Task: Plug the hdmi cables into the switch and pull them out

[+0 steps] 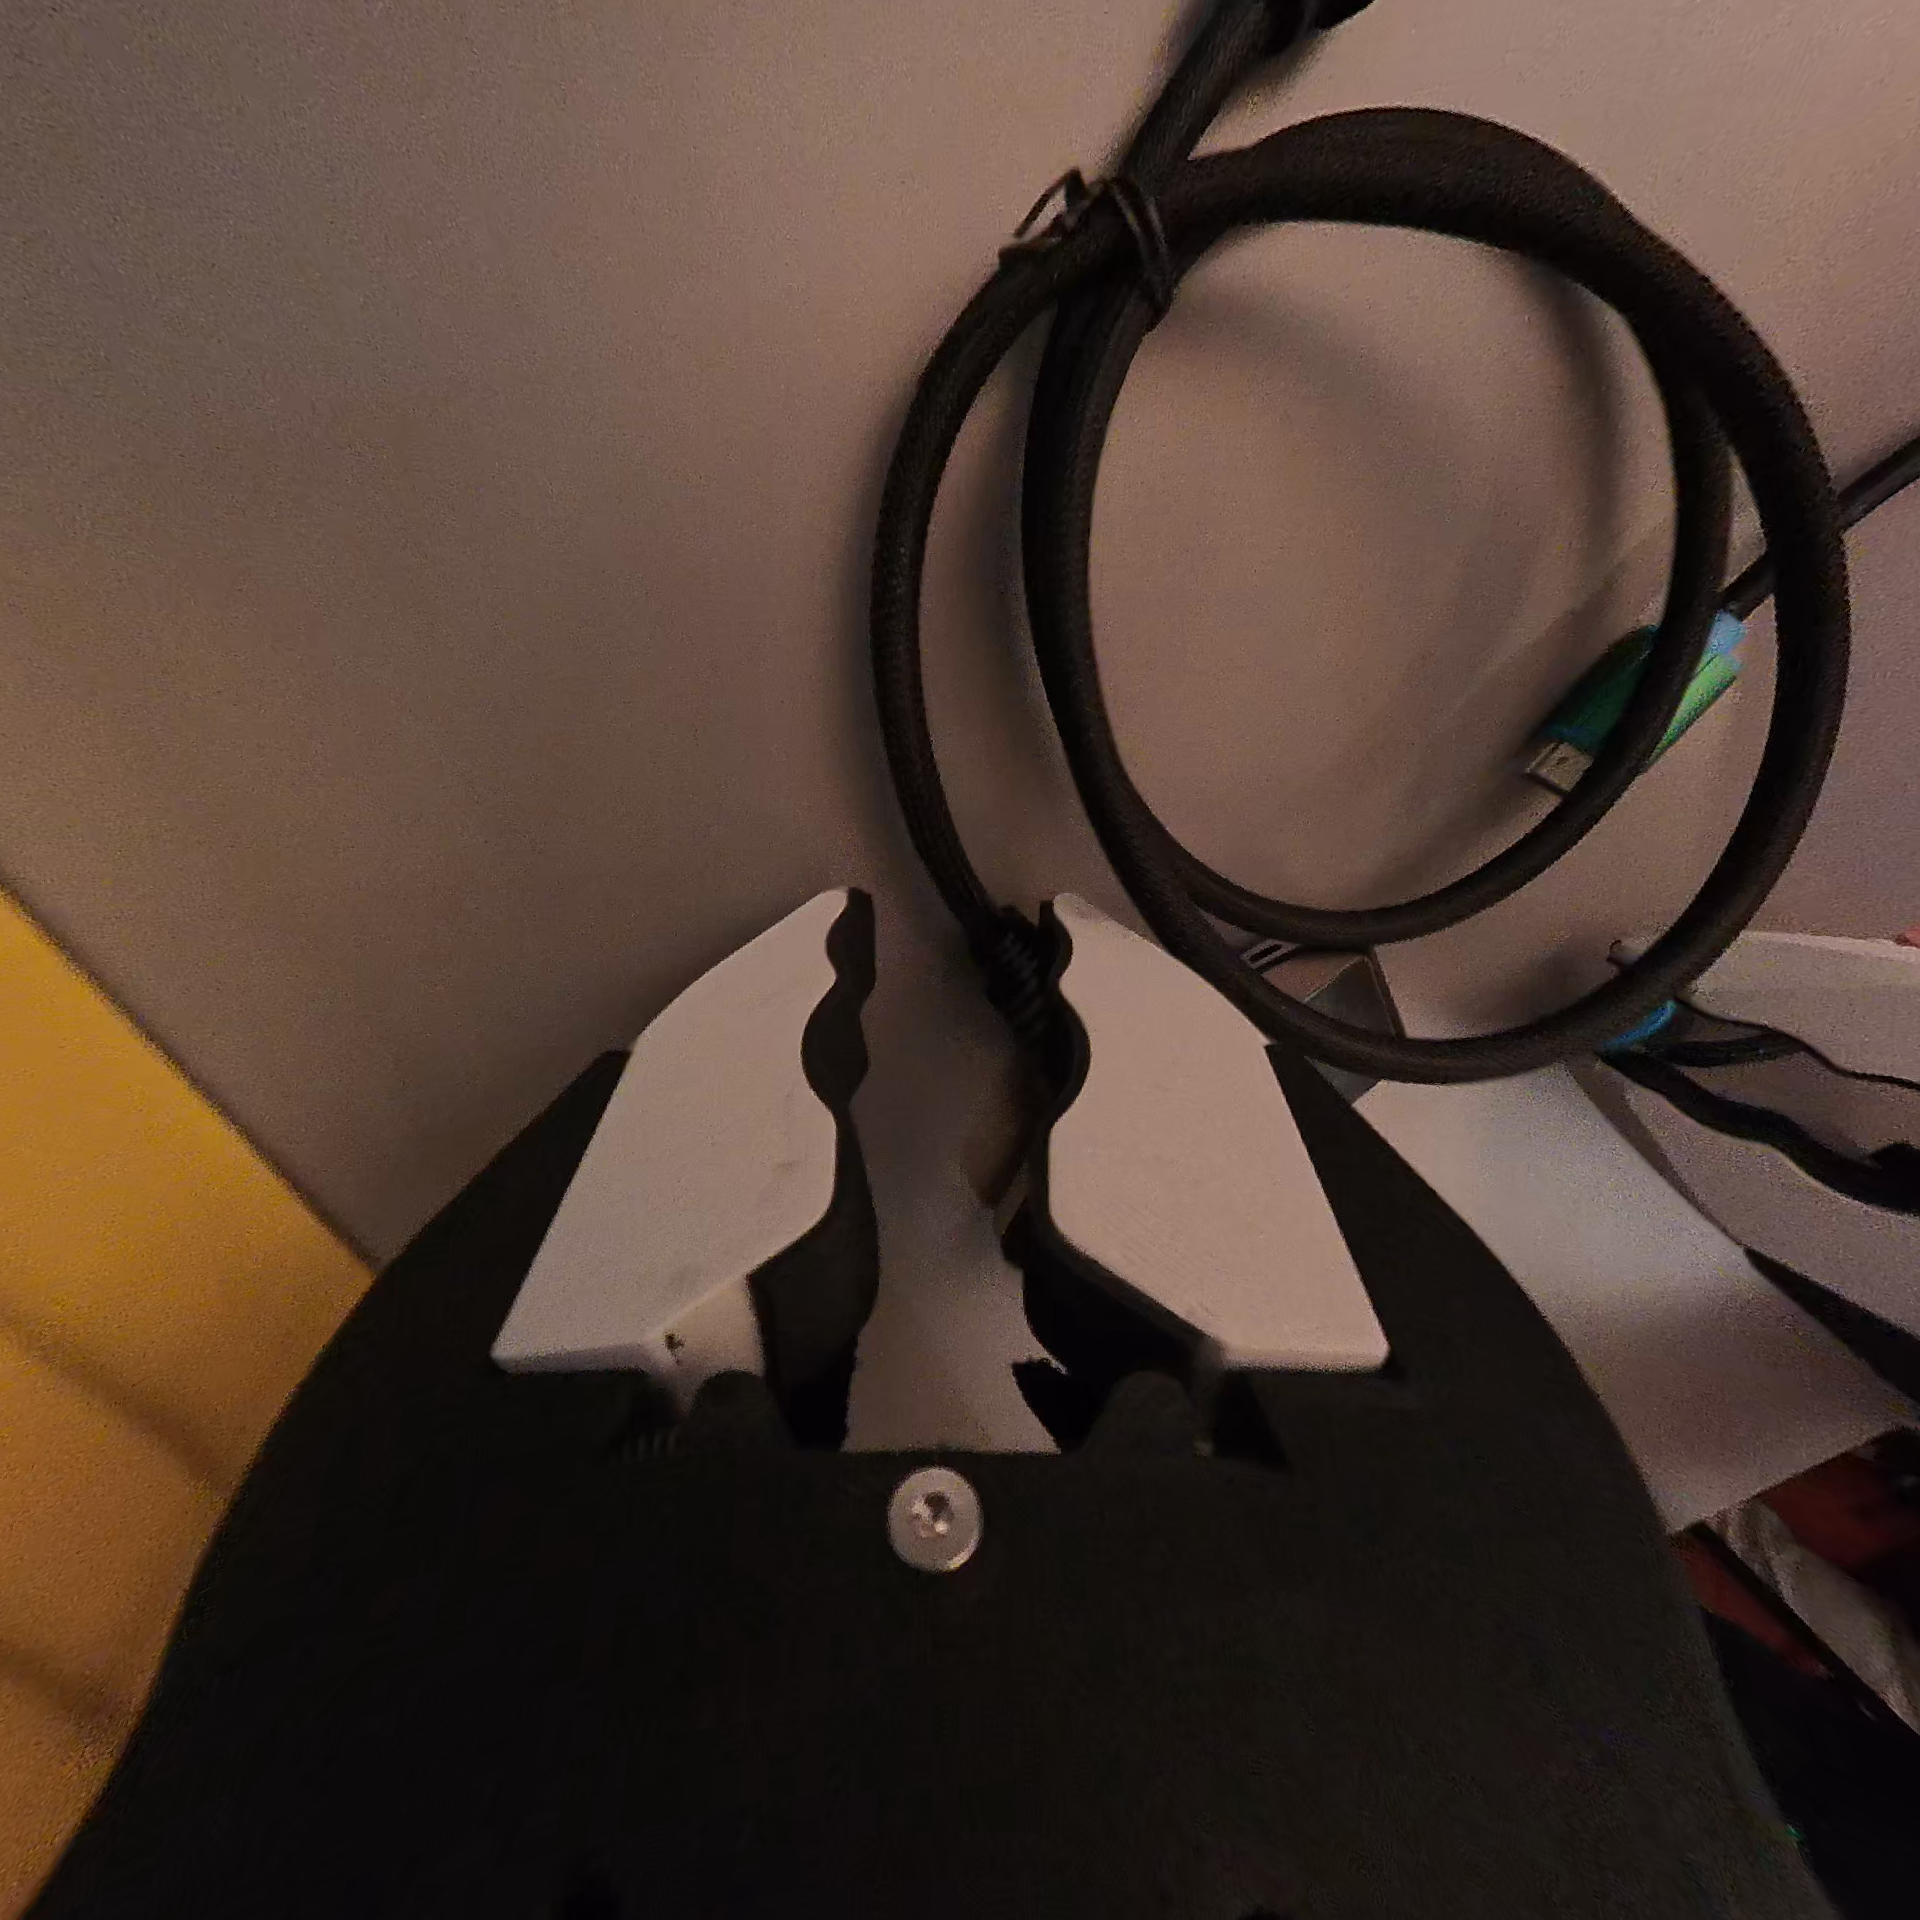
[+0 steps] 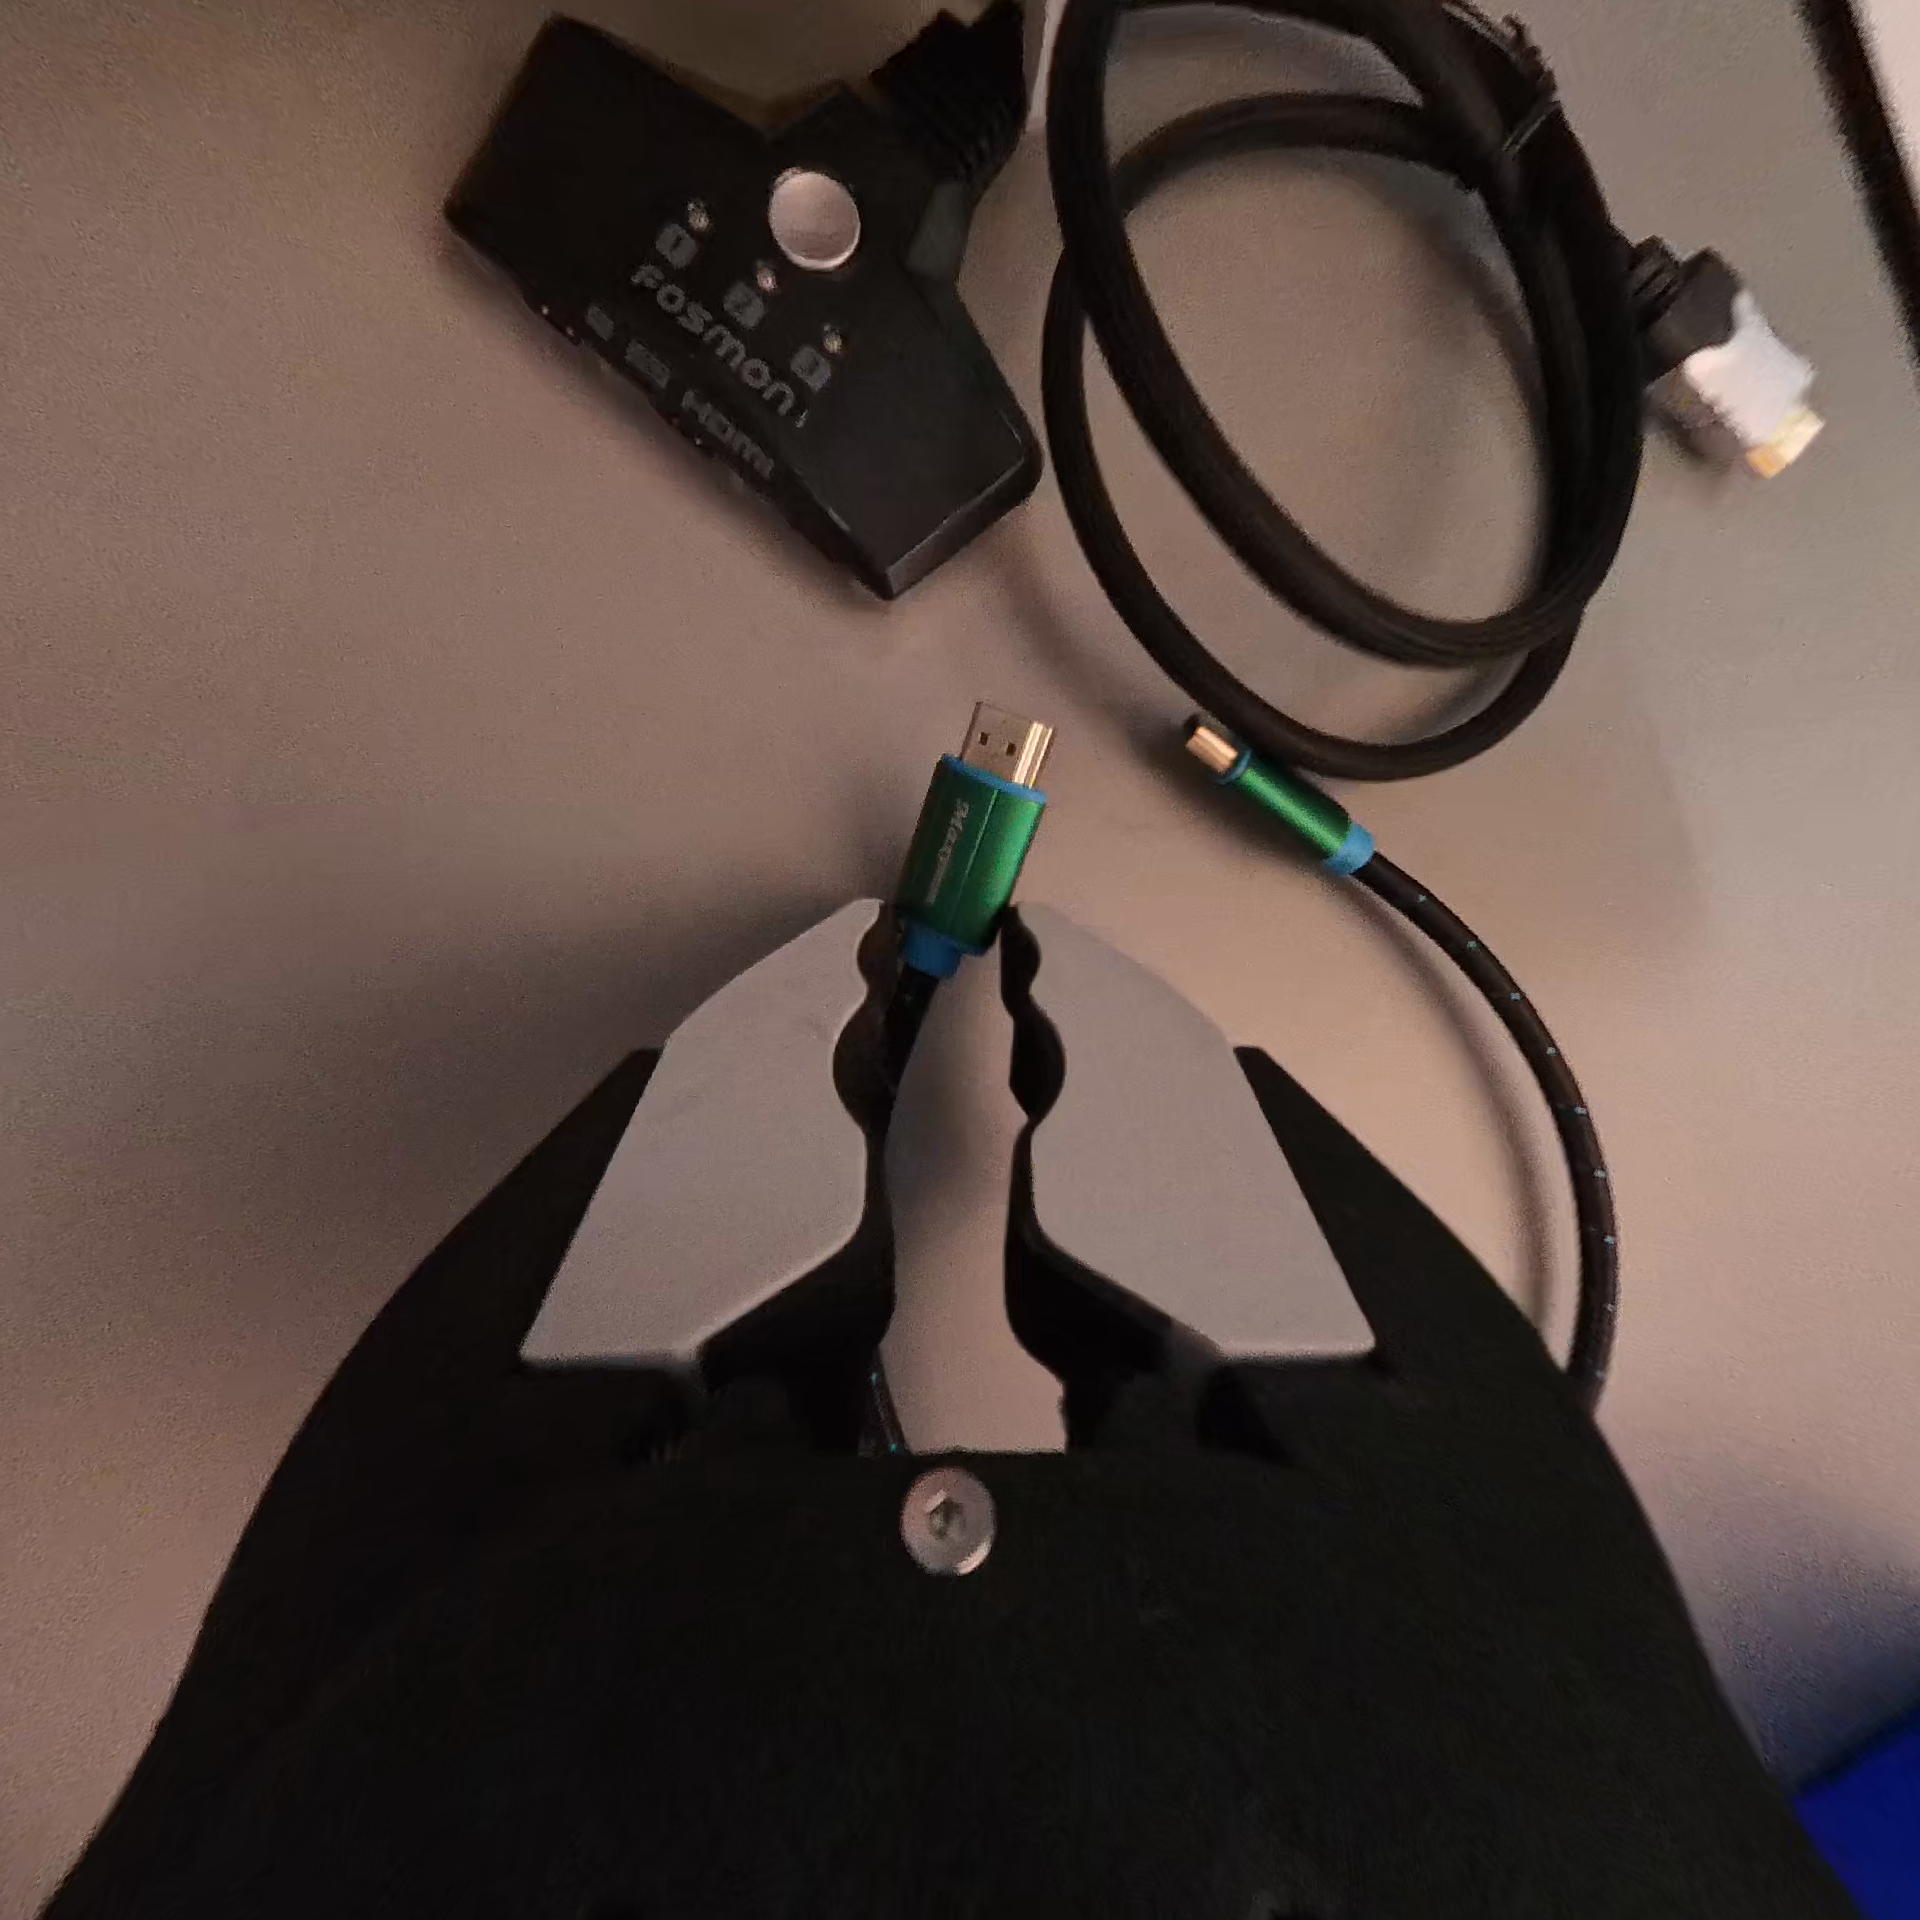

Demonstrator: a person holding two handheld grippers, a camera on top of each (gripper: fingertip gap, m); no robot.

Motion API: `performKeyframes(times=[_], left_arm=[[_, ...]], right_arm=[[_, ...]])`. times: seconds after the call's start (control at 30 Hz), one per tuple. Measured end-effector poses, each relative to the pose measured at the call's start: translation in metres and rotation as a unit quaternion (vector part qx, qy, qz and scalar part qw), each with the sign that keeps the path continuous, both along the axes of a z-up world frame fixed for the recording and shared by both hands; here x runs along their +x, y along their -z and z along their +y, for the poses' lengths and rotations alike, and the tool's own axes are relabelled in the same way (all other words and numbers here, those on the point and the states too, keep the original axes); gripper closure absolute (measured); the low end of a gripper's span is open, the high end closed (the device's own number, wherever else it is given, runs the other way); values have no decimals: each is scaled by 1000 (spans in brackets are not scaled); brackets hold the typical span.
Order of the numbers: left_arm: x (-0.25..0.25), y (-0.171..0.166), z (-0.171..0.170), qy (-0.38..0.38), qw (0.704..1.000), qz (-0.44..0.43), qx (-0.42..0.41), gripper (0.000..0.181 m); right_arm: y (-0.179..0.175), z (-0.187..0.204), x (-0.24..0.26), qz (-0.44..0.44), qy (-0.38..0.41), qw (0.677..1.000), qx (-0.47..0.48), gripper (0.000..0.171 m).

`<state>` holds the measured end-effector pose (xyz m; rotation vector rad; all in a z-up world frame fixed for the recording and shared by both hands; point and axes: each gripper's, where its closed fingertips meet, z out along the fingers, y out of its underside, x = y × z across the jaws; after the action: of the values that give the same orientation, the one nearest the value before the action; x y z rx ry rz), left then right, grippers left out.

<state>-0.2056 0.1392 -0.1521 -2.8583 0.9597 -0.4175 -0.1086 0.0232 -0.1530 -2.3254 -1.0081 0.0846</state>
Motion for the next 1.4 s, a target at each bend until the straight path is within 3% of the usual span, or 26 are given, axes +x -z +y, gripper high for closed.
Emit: performKeyframes(times=[0.2, 0.3, 0.47, 0.6, 0.67, 0.77, 0.93, 1.13, 1.4], left_arm=[[-29, -24, -9, 8, 997, 71, 20, 141], [-25, -48, -18, 26, 998, 45, 36, 145], [24, -118, -46, 104, 980, -150, 78, 152], [68, -190, -85, 181, 904, -383, 58, 153], [75, -214, -103, 201, 867, -455, 22, 150], [78, -207, -116, 224, 869, -441, -4, 136], [90, -221, -135, 248, 837, -486, -27, 141], [105, -200, -149, 279, 861, -426, 3, 135], [116, -183, -155, 284, 871, -401, -13, 150]], right_arm=[[-8, 9, 6, 17, -2, 1000, 23, 152], [-35, 14, 2, 60, -8, 995, 75, 152], [-87, 14, -7, 129, -46, 974, 179, 152], [-127, -5, -16, 215, -105, 950, 202, 152], [-149, -11, -10, 271, -110, 934, 208, 152], [-173, -21, -3, 319, -133, 912, 221, 152], [-193, -34, 4, 337, -163, 896, 239, 151], [-191, -32, 7, 271, -155, 912, 266, 152], [-177, -25, 5, 202, -143, 929, 275, 151]])
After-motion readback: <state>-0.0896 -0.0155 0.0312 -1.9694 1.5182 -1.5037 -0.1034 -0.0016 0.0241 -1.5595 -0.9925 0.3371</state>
